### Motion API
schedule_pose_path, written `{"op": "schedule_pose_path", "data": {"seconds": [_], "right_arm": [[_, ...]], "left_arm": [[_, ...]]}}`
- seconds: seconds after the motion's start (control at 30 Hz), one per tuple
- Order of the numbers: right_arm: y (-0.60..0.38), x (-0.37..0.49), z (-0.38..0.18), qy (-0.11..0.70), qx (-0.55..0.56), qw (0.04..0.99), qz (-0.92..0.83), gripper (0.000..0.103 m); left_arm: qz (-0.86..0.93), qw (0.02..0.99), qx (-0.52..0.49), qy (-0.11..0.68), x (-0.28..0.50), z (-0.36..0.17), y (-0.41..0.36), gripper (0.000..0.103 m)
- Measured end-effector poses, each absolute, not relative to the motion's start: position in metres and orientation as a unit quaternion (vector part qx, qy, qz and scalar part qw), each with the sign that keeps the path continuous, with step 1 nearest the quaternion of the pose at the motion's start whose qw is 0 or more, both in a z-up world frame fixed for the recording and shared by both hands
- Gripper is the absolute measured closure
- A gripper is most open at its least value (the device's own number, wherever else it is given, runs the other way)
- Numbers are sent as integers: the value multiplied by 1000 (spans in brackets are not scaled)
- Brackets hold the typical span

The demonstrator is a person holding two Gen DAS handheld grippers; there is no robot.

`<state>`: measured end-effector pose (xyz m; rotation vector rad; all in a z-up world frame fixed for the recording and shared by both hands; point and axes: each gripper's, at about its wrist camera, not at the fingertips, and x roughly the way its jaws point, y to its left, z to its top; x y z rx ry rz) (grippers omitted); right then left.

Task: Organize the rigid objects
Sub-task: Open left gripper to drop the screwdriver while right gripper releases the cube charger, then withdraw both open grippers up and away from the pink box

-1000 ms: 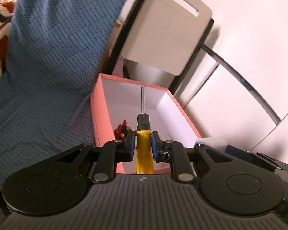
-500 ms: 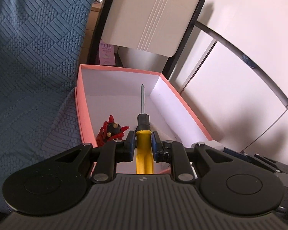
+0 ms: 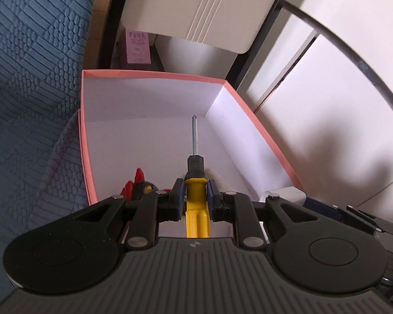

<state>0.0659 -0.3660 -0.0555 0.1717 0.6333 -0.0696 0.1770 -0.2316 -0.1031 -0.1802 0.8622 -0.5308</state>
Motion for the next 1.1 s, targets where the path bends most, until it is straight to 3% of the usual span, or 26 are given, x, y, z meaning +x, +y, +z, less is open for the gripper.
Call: {"op": "schedule_pose_path", "data": {"seconds": [0.57,1.1], "right_arm": [[-388,108,-93,357,103,928,-38,52],[-375,61,-41,292,100,950,-39,52]], "left_arm": [[-252,856,-98,441,210,-125,-241,81],[-241,885,-116,381,152,-53,-205,81]]}}
